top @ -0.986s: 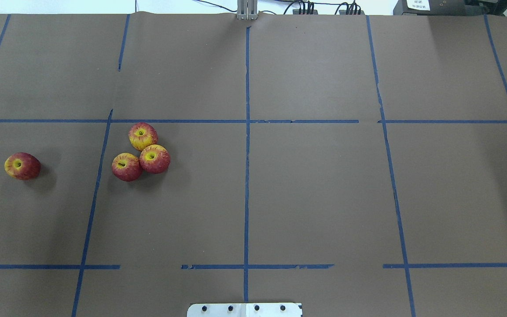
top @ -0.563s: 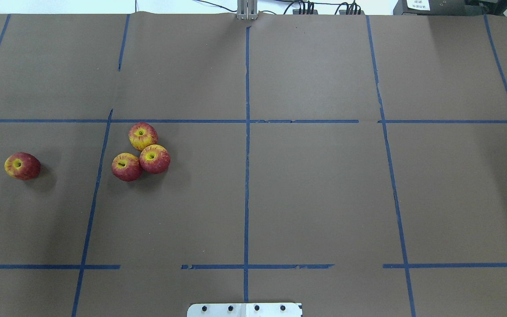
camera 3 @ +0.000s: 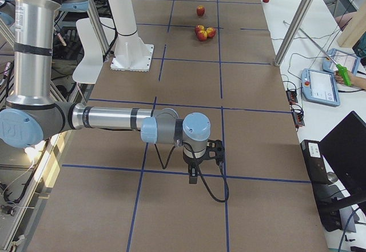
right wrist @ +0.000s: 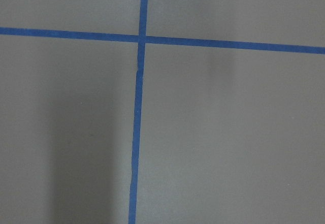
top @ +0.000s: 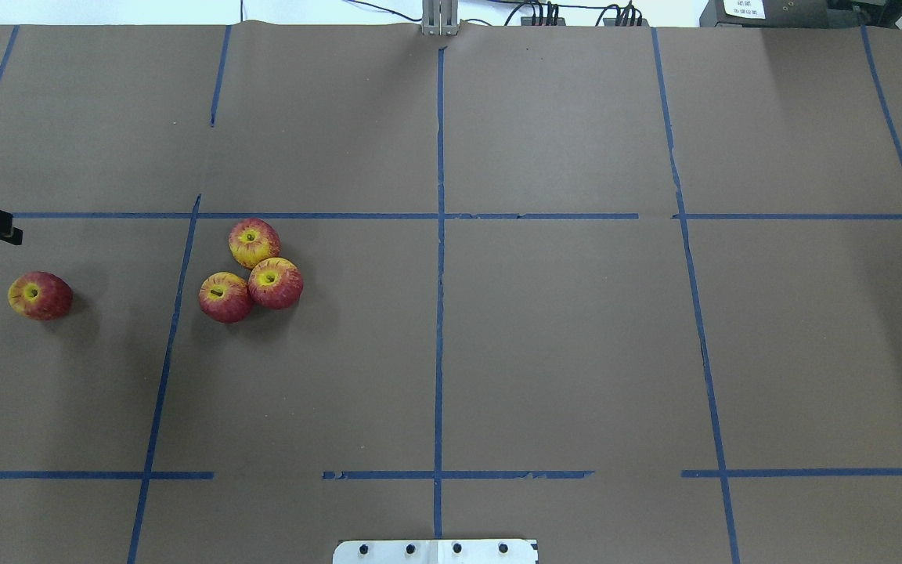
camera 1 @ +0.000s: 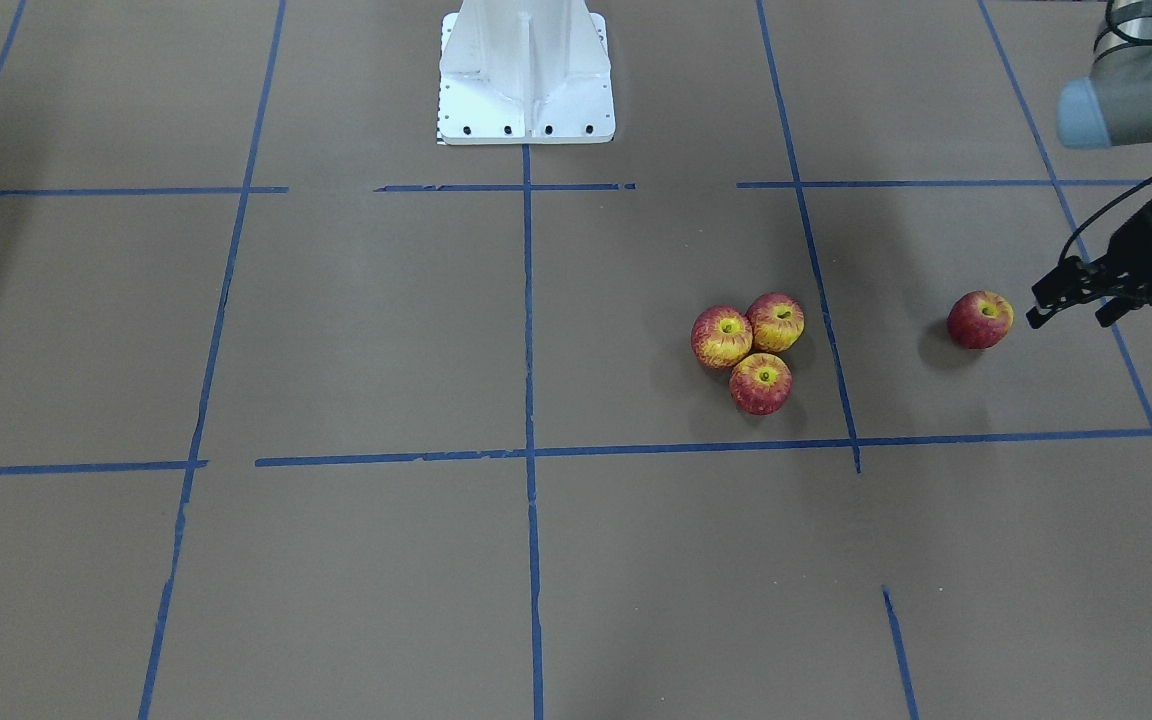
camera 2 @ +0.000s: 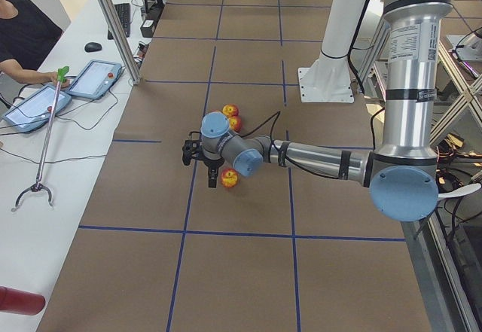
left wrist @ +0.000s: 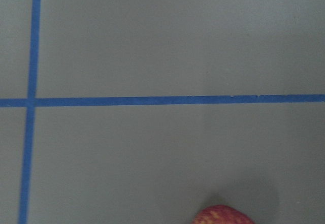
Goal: Stack apples
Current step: 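Lower the left gripper over the lone red apple and close on it, then lift the apple with the left gripper and carry it toward the three-apple cluster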
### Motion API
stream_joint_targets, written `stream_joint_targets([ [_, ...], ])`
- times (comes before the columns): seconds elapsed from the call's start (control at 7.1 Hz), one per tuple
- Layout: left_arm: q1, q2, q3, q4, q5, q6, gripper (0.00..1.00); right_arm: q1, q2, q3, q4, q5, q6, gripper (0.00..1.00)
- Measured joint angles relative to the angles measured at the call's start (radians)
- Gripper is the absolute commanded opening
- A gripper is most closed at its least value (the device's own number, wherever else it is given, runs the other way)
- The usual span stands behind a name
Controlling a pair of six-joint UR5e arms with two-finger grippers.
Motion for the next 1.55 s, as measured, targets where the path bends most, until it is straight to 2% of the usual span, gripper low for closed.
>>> stream_joint_targets([
  [0.42,0.092,0.0,-0.01,-0.004,0.103,-0.078,1.0,0.0,0.0,0.0,0.0,0.0,0.0,1.0],
  [0.99,0.153,0.005,0.033,-0.007,0.125,-0.08,1.0,0.0,0.0,0.0,0.0,0.0,0.0,1.0],
  [1.13,0.159,0.004,0.044,-0.009,0.122,-0.08,0.89,0.0,0.0,0.0,0.0,0.0,0.0,1.0],
  [1.41,0.167,0.0,0.058,-0.01,0.113,-0.079,0.0,0.0,0.0,0.0,0.0,0.0,0.0,1.0],
  [1.55,0.168,0.0,0.056,-0.007,0.11,-0.079,0.0,0.0,0.0,0.0,0.0,0.0,0.0,1.0],
])
